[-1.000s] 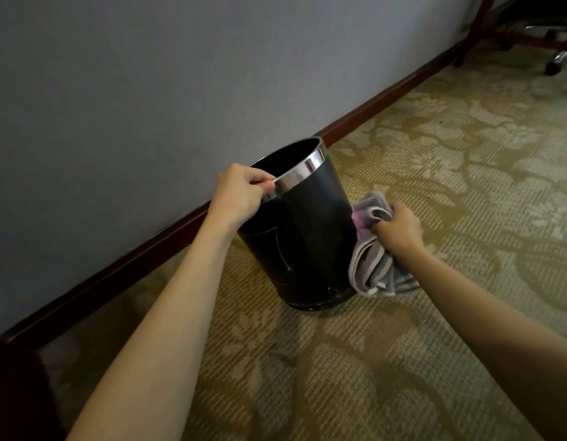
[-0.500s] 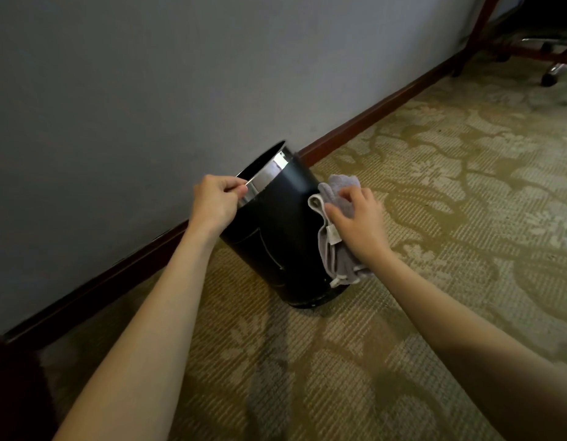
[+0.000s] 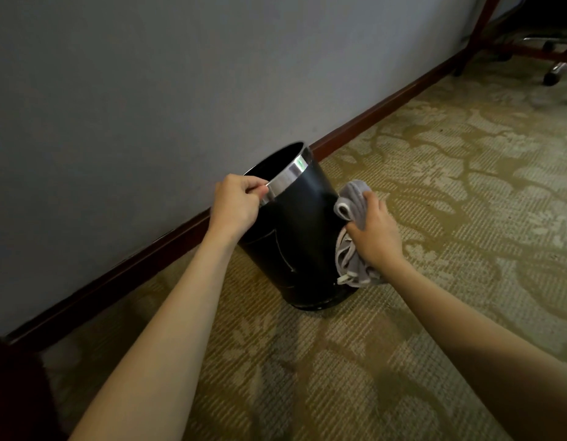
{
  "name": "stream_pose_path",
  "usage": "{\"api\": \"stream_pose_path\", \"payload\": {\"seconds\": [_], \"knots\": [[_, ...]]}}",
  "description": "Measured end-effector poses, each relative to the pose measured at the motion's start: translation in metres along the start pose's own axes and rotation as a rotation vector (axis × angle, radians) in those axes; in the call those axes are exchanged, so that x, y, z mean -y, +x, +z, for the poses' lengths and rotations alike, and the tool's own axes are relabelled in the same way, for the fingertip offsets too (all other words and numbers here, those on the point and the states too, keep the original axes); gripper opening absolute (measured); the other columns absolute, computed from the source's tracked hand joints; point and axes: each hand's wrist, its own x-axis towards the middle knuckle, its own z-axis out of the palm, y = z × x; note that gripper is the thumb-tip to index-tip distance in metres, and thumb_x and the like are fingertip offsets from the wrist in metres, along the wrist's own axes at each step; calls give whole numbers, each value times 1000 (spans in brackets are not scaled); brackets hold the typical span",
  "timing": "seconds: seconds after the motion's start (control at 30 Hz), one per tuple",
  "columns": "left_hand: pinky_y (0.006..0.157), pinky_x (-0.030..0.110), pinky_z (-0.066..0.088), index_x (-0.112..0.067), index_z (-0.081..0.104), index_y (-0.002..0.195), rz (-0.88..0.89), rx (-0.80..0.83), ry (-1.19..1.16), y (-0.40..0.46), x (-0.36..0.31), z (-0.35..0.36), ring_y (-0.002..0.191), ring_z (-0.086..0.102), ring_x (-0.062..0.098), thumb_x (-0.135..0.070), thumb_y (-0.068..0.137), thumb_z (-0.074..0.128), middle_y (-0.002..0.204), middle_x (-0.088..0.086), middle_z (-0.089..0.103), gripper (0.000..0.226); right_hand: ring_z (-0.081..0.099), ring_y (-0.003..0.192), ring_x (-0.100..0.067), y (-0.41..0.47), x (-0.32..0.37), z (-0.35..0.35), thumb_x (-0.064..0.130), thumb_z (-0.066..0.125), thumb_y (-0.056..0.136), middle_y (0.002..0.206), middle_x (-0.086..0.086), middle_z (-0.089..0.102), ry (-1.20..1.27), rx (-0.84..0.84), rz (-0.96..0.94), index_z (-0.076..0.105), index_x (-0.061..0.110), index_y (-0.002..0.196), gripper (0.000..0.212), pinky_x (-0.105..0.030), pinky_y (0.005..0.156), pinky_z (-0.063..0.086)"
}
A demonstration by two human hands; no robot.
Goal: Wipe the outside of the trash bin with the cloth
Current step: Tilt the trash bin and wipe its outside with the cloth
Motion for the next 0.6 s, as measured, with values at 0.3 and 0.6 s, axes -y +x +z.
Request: {"api": "stream_pose_path", "payload": {"seconds": [0.3, 0.6], "knots": [[58, 4, 34, -15, 75, 96, 46, -22, 10, 1, -6, 13, 70, 51, -9, -12, 89, 62, 74, -20, 59, 16, 57, 108, -22, 15, 42, -26, 18, 58, 86, 124, -3, 58, 268, -94, -185, 41, 19, 138, 55, -42, 90, 48], [72, 18, 42, -14, 75, 97, -26, -62, -12, 6, 9, -8, 79, 60, 6, -16, 90, 60, 78, -7, 67, 16, 52, 89, -36, -18, 24, -13, 8, 63, 80, 124, -12, 57, -113, 8, -503, 52, 8, 131, 51, -45, 77, 47]]}}
